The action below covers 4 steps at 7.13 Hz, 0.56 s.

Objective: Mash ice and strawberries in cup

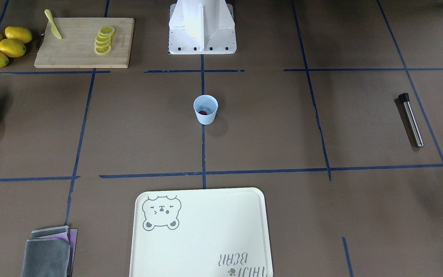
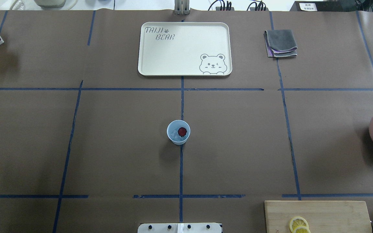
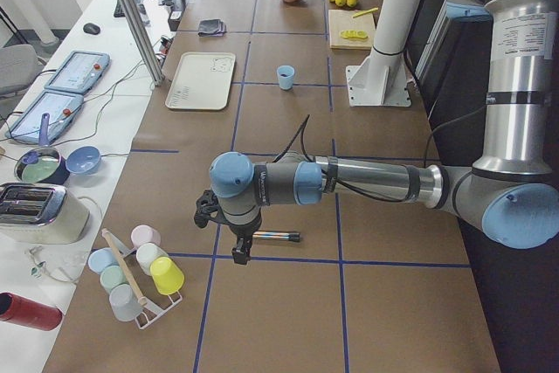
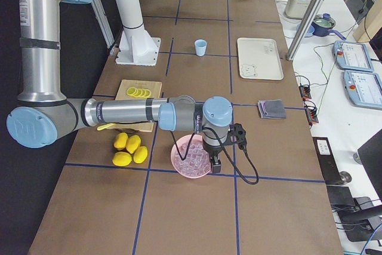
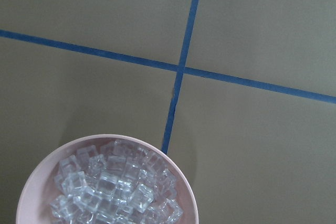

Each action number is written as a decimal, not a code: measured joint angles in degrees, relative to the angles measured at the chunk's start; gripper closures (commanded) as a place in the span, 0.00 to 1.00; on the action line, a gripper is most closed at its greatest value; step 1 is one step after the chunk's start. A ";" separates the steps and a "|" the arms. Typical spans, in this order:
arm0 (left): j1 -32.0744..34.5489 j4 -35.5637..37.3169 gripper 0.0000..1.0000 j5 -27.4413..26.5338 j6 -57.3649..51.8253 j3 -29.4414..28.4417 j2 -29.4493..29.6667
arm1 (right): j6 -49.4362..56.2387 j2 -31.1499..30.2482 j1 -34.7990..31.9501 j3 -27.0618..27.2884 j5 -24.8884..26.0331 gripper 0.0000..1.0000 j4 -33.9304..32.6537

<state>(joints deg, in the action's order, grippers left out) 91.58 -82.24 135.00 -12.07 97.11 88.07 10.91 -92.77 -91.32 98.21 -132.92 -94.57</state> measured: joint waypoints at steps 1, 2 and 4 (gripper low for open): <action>0.00 -0.02 0.00 0.02 0.02 -0.01 0.01 | -0.20 0.20 0.00 -0.38 0.02 0.01 0.07; 0.00 -0.03 0.00 0.05 0.03 -0.02 0.05 | -0.39 0.18 0.00 -0.50 0.01 0.01 0.17; 0.00 -0.03 0.00 0.08 -0.02 -0.01 0.11 | -0.80 0.00 0.00 -0.54 -0.09 0.01 0.32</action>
<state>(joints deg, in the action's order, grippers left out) 91.58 -82.26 135.08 -12.10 97.10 88.18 10.11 -92.77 -91.32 97.67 -133.01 -94.25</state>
